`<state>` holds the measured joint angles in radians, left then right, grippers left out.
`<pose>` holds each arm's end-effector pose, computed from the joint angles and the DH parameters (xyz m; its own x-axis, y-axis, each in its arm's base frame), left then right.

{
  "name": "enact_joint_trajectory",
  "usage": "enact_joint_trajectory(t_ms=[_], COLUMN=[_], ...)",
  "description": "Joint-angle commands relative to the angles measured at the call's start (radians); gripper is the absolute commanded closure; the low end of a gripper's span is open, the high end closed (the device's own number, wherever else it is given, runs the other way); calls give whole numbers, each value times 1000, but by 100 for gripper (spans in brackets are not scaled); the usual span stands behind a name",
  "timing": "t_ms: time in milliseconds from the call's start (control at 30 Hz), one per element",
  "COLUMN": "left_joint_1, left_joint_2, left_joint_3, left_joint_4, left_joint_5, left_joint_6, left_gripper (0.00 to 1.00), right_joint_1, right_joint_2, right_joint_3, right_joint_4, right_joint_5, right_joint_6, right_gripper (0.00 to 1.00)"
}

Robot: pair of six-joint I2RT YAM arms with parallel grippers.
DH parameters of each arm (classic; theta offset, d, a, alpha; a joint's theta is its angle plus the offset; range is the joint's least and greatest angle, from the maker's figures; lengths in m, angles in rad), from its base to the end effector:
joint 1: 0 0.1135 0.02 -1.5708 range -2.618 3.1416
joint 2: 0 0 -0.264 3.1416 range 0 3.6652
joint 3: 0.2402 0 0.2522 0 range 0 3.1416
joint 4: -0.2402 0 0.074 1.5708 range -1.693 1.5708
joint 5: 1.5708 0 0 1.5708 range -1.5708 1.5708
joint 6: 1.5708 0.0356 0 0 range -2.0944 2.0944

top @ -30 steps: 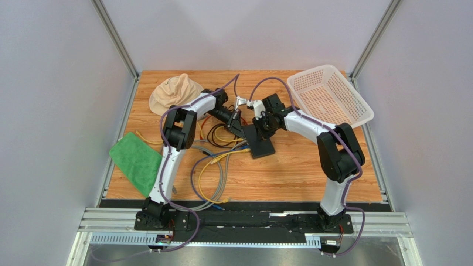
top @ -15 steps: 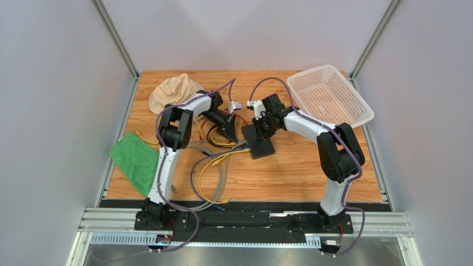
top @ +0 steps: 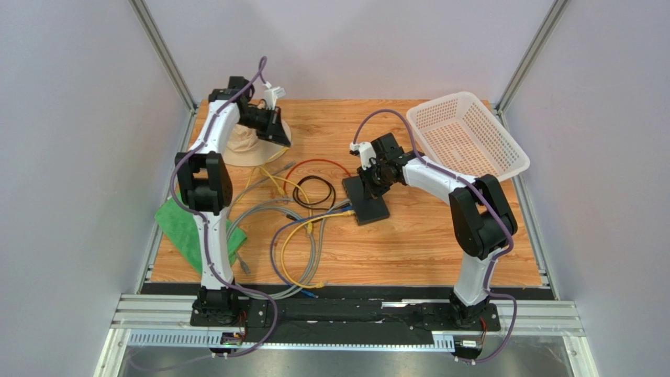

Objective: Pull the plug from the switch port

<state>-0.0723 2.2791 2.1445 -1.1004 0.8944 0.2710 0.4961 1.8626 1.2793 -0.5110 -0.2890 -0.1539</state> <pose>0.4710 -0.0620 0.2497 -0.8266 0.2279 -0.5146 0.5426 0.5654 -0.6212 0.3320 0.1912 0.1854 -0.6847 -0.5377 -0.4921 -0.6843 0.7067 0.1799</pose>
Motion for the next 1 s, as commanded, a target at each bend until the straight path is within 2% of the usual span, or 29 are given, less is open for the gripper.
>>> enact_joint_trajectory(t_ms=[0,267,300,367,433,467,633,767,833,933,967], left_joint_1=[63,95,97,97,94,92,47,-6,-64,-130,-170], left_joint_2=[-33,17,22,8,-26,-73,-249,-302,-296,-242,-225], left_joint_3=[54,54,54,54,31,-1,-103,-220,-261,-327,-354], left_joint_4=[2,50,51,48,92,121,321,415,433,410,406], left_joint_5=[-274,-520,-525,-459,-396,-344,-175,32,72,94,94], left_joint_6=[74,80,59,33,5,-27,-87,-208,-228,-246,-251], left_gripper=[100,98,81,55,46,36,35,34,34,41,52], right_joint_1=[7,12,13,15,13,15,15,16,16,18,18], right_joint_2=[38,37,35,33,32,32,40,38,32,29,26], right_joint_3=[-54,-55,-55,-58,-58,-58,-55,-55,-60,-61,-63], right_joint_4=[12,19,20,22,25,23,23,25,29,28,28], right_joint_5=[65,68,68,70,71,71,71,73,76,79,82], right_joint_6=[-15,-19,-21,-21,-21,-21,-21,-22,-22,-22,-22], right_gripper=[100,100,100,100,100,100,100,100,100,100,100])
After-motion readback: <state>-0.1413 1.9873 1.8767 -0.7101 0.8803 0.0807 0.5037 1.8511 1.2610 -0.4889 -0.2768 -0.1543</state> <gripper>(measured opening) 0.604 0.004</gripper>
